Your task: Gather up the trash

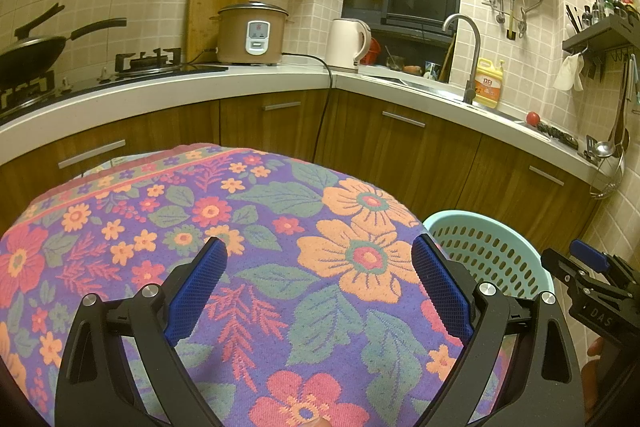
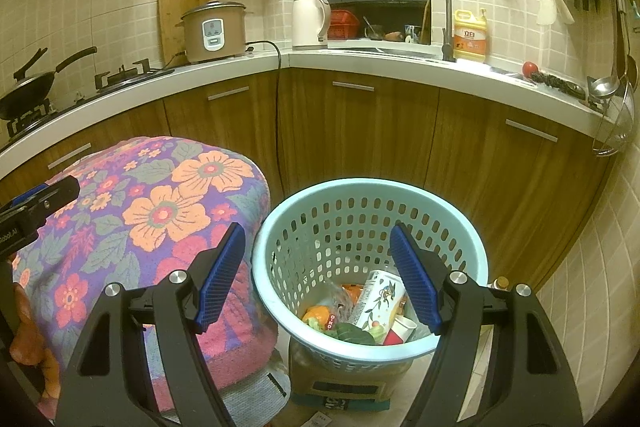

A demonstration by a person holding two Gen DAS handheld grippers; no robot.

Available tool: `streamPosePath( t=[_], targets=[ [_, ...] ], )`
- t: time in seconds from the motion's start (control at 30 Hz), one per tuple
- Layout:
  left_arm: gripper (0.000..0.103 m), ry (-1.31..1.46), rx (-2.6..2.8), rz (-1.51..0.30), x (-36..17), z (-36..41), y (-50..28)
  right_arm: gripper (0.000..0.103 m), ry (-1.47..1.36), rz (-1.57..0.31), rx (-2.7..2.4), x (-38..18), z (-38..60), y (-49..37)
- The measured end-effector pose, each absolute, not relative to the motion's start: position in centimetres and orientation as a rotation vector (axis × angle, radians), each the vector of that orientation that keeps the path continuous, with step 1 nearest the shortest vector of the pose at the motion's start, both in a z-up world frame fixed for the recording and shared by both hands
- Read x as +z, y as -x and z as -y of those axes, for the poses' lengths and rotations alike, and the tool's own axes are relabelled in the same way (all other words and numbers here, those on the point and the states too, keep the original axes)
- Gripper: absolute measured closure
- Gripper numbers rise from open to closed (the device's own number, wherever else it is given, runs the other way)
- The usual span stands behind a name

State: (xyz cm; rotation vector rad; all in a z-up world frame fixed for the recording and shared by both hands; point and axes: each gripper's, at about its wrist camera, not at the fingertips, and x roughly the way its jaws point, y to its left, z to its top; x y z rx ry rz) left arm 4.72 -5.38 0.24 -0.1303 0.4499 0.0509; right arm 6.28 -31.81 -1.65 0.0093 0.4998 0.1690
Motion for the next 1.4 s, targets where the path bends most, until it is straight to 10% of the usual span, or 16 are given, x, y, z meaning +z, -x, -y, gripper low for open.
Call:
streamPosePath(
  t=[1.4],
  targets=[
    [0.008, 0.154, 0.027, -0.476, 0.2, 5.0, -5.0, 0.032, 0.022, -0.455, 0.183, -0.5, 31.0, -5.0]
  ],
)
